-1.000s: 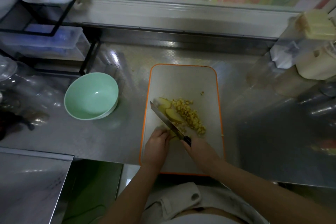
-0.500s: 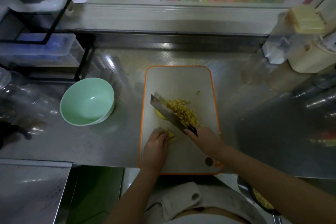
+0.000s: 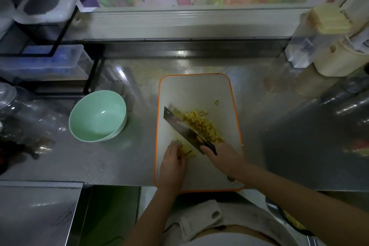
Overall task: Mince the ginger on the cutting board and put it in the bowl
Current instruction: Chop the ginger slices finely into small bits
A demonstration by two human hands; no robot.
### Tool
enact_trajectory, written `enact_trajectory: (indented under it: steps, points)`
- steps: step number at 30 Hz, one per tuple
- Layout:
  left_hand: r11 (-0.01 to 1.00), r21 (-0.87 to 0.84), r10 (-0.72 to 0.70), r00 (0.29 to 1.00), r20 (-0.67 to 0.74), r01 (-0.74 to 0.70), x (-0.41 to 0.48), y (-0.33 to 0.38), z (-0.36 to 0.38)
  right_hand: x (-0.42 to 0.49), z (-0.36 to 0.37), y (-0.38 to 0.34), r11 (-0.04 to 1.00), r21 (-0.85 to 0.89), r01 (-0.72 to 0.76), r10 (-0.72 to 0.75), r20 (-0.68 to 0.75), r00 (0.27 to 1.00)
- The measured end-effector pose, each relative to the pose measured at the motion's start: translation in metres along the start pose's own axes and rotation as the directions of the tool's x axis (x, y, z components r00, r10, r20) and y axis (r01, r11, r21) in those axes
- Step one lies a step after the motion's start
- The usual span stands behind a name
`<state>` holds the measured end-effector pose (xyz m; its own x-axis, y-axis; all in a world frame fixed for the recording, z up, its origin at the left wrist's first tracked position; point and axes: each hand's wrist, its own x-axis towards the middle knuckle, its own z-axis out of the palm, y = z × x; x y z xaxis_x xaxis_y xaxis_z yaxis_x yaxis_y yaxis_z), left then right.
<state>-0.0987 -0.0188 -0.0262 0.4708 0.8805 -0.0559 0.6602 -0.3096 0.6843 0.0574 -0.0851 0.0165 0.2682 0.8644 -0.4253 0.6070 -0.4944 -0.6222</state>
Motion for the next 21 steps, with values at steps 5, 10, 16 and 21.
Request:
enact_trajectory:
  steps: [5,10,16,21]
  points:
    - [1.000,0.017,-0.004,1.000,-0.018,0.005,0.001,-0.003,-0.001,-0.008,0.007,-0.004,0.999,0.011,-0.034,0.034,-0.004,0.999]
    - [0.999,0.047,0.027,1.000,-0.006,-0.026,0.003,-0.003,-0.002,-0.011,0.007,-0.009,0.998,-0.023,-0.060,0.061,0.013,0.998]
    - [0.997,0.059,0.055,0.998,-0.002,-0.055,0.002,-0.001,-0.002,-0.014,0.009,-0.010,0.994,-0.076,-0.075,0.079,0.044,0.996]
    - [0.993,0.088,0.082,0.997,0.004,-0.082,0.003,-0.004,-0.001,-0.016,0.010,-0.018,0.987,-0.144,-0.069,0.076,0.045,0.996]
